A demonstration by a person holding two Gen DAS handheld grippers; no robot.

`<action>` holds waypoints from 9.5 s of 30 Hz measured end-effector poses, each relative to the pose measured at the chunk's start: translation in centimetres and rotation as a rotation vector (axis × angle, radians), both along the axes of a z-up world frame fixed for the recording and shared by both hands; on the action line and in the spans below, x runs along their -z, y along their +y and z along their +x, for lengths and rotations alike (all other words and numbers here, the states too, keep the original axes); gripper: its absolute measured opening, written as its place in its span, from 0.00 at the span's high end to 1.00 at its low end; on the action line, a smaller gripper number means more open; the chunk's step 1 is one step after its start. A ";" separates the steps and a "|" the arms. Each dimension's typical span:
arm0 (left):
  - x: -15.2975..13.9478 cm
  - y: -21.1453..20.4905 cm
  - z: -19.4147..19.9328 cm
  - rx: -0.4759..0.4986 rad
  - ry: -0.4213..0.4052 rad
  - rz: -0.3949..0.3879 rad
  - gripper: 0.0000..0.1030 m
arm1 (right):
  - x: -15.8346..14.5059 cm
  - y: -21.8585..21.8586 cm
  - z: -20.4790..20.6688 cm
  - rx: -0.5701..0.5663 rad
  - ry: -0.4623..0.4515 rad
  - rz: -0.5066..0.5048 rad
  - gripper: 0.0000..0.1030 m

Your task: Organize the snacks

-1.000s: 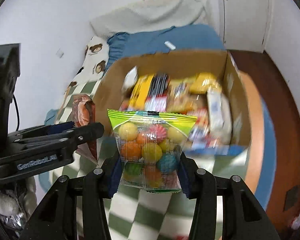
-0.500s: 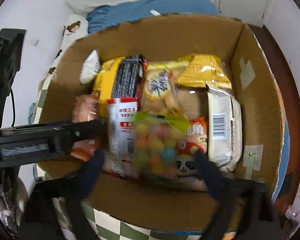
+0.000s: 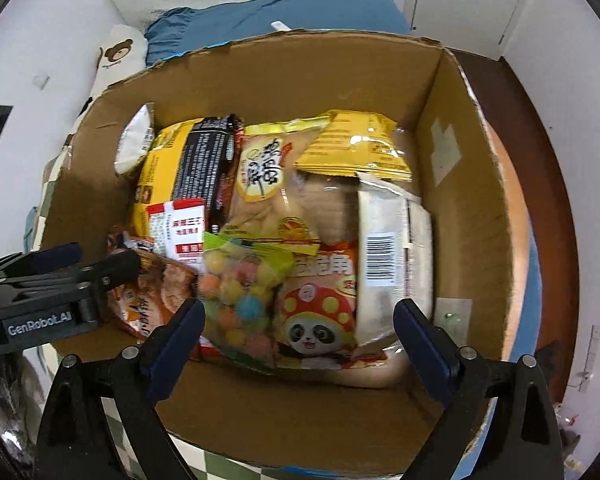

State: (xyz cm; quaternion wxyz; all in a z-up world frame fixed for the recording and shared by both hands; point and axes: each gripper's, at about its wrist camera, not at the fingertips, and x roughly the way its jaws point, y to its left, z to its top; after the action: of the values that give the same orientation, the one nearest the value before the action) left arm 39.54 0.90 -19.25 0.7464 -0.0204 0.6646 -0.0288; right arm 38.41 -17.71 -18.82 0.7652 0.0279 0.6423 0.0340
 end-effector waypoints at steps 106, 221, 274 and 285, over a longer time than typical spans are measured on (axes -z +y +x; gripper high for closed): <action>6.3 -9.3 -20.8 0.151 0.020 0.050 0.57 | 6.2 -7.6 -20.7 0.161 -0.043 0.237 0.50; -9.6 -0.7 -7.4 -0.023 -0.311 0.023 0.11 | -7.7 -1.0 -4.4 -0.012 -0.249 -0.027 0.02; -24.0 -0.2 -31.0 -0.021 -0.725 0.050 0.03 | -27.9 0.1 -32.6 0.010 -0.696 -0.020 0.00; -22.9 -0.7 -28.6 -0.057 -0.720 0.076 0.00 | -25.8 -0.8 -30.2 0.031 -0.665 -0.023 0.00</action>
State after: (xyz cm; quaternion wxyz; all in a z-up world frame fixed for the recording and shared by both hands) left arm 10.98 0.16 3.63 0.9334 0.0004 0.3587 0.0112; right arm 8.21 -18.50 6.94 0.9336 0.0163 0.3571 0.0225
